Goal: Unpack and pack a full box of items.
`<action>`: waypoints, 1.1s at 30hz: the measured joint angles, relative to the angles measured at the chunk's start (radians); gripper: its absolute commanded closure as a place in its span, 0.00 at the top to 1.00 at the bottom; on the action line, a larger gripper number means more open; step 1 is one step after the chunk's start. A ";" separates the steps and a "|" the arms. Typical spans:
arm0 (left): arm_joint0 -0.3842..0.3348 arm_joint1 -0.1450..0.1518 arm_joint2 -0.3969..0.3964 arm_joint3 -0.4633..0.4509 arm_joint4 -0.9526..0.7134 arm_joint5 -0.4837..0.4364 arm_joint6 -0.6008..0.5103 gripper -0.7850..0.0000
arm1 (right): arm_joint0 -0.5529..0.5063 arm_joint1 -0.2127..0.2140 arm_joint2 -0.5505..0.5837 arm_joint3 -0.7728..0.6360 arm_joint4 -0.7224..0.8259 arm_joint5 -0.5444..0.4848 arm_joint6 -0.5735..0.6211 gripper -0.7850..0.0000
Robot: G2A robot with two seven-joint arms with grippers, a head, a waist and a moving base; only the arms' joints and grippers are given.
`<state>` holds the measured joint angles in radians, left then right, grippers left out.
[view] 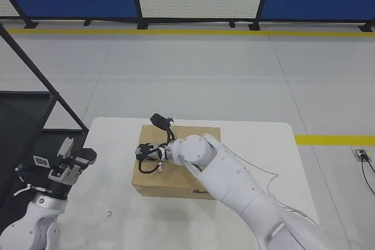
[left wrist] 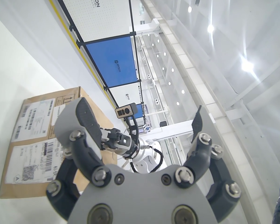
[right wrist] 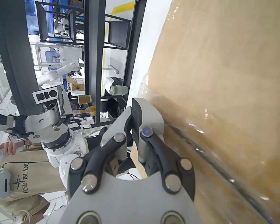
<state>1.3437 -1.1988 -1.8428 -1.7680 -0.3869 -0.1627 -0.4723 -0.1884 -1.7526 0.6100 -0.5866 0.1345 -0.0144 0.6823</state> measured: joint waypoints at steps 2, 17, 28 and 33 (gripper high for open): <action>0.006 0.001 -0.008 0.000 -0.007 -0.006 -0.003 1.00 | 0.008 -0.014 -0.006 0.021 0.003 -0.003 -0.007 0.00; 0.024 0.009 -0.044 0.007 -0.048 -0.029 -0.026 1.00 | 0.063 -0.077 0.008 0.191 0.010 -0.042 -0.023 0.00; -0.026 0.021 -0.035 0.020 -0.033 -0.001 -0.076 1.00 | 0.042 -0.029 0.068 0.207 -0.025 -0.093 0.007 0.00; -0.049 0.025 -0.019 0.032 -0.022 0.011 -0.091 1.00 | -0.002 0.012 0.112 0.137 -0.045 -0.129 -0.010 0.00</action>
<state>1.2950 -1.1737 -1.8619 -1.7361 -0.4090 -0.1520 -0.5630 -0.1904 -1.7411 0.7218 -0.4500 0.0893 -0.1435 0.6721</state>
